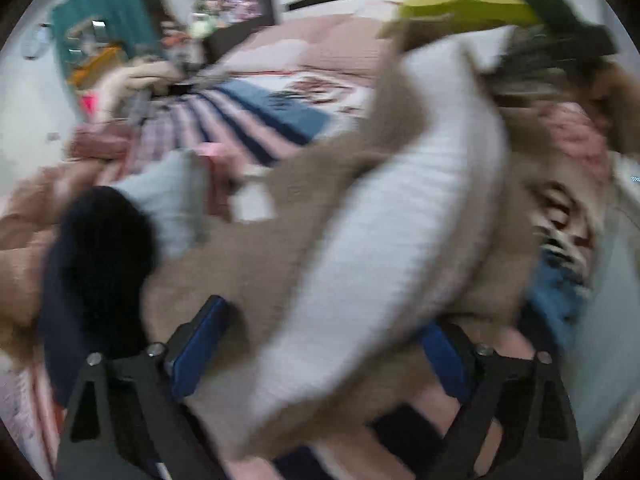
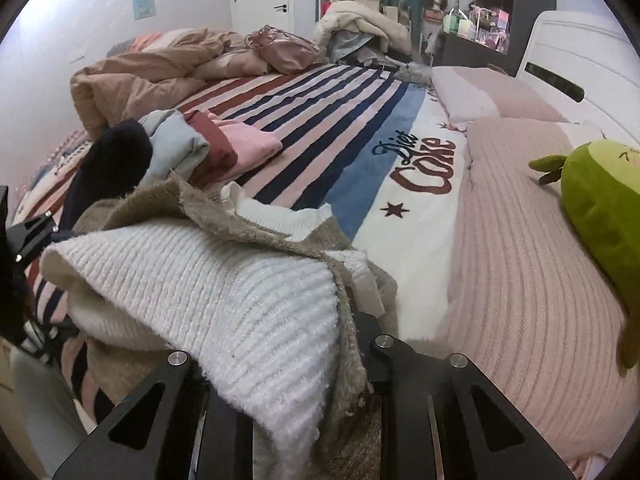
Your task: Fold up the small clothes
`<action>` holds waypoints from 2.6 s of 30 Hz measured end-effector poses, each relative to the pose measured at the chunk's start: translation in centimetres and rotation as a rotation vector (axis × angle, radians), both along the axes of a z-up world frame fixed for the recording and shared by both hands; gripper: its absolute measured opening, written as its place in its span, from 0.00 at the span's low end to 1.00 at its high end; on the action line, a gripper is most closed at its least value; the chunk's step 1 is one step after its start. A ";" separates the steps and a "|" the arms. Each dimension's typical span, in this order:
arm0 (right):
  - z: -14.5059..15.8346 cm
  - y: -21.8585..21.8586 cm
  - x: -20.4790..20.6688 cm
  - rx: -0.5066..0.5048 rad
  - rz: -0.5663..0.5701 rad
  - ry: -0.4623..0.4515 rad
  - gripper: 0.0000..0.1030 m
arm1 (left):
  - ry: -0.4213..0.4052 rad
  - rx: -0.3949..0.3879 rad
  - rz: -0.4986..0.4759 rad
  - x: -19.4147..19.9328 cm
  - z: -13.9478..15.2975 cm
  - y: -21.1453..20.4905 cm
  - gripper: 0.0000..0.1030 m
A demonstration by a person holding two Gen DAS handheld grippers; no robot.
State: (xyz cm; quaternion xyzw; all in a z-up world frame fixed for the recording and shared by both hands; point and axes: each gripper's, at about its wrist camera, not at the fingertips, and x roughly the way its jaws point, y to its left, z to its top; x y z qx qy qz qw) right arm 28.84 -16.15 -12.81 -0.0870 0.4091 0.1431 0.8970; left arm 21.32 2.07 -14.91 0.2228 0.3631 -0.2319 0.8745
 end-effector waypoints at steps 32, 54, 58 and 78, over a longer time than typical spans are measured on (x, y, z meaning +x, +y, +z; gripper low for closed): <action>8.2 -11.5 5.3 0.242 -0.159 0.032 0.84 | 0.054 -0.318 0.362 13.7 11.9 10.8 0.75; -10.1 -8.1 -12.4 0.870 -0.306 0.121 0.95 | 0.411 -0.970 0.344 -2.1 -6.5 6.5 0.88; -11.0 -7.6 -9.6 0.870 -0.460 0.076 0.90 | 0.396 -1.066 0.470 0.7 -7.8 5.7 0.88; -9.6 -9.3 -18.5 0.758 -0.323 0.083 0.28 | 0.321 -0.910 0.411 -9.9 -5.3 6.6 0.26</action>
